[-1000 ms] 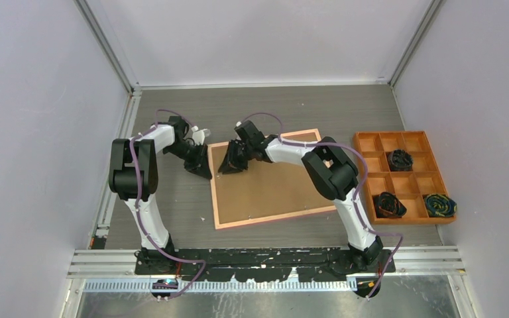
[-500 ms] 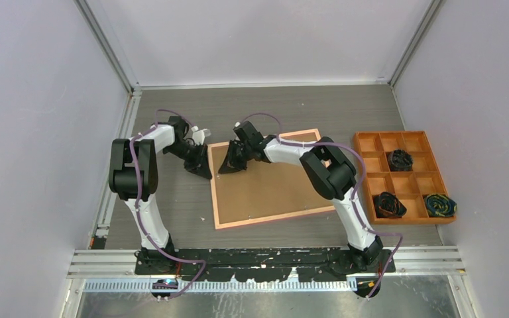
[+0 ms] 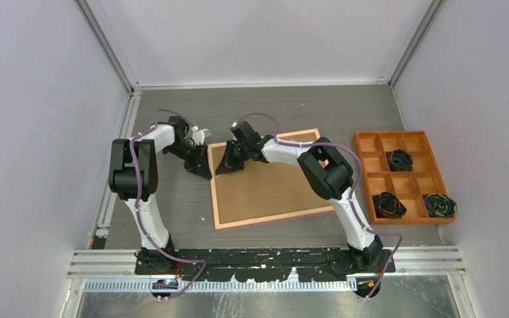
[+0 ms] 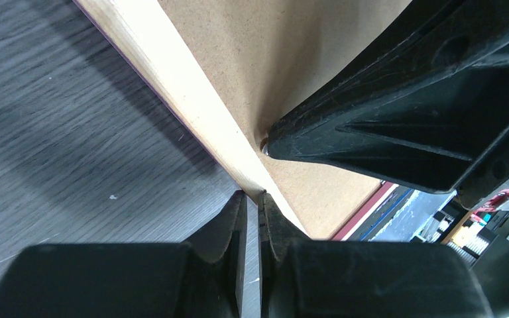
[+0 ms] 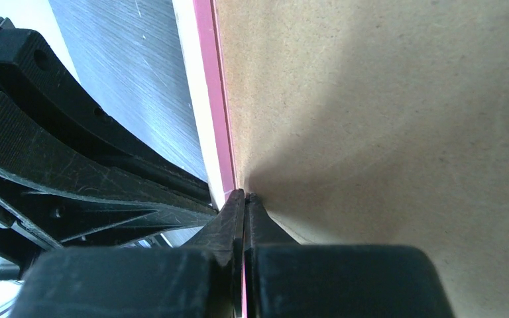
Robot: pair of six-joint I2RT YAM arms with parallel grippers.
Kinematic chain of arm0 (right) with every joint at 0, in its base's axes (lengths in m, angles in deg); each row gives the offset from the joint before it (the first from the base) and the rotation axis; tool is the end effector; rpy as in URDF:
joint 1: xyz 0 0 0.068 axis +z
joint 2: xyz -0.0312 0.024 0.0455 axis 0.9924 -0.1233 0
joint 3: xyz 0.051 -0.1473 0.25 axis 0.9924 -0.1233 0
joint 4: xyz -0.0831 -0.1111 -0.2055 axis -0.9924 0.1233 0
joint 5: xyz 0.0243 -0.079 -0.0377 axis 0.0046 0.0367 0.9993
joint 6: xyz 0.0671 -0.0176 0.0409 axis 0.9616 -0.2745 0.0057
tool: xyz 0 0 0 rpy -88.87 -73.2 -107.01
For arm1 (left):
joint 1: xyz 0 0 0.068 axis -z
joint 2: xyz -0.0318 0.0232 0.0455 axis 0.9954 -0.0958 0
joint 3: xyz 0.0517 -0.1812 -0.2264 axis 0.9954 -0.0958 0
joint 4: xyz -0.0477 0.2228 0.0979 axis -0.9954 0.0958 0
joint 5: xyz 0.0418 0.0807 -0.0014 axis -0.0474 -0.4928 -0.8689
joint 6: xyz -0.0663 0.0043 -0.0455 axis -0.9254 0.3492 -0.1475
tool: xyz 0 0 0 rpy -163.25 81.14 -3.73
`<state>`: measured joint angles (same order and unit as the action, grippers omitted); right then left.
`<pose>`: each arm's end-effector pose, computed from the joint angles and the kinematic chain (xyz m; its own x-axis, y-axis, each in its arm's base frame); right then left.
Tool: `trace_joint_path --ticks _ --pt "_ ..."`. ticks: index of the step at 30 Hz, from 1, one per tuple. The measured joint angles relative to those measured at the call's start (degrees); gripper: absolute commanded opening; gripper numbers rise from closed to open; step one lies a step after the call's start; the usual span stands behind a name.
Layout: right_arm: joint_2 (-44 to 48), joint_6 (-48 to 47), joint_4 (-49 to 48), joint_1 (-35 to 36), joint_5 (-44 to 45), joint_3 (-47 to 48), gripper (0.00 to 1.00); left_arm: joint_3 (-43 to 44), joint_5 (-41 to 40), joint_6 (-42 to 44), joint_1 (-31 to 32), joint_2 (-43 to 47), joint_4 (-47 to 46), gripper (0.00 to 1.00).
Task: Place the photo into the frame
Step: Install the photo frame at the center of the board.
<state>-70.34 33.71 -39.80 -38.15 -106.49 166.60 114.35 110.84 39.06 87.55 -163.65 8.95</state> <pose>0.3486 0.3878 0.1334 -0.9836 0.0355 -0.1766 -0.1085 0.6656 0.7384 0.3424 -0.0613 0.1507 -0.9795 0.1609 -0.1213 0.2015 0.7690 -0.6067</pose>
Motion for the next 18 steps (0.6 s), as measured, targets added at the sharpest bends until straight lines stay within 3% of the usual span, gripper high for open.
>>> trace_joint_path --ticks 18 --pt "-0.2 -0.2 0.6 0.2 -0.4 0.6 0.01 0.1 -0.2 0.0 0.1 0.0 0.1 0.09"
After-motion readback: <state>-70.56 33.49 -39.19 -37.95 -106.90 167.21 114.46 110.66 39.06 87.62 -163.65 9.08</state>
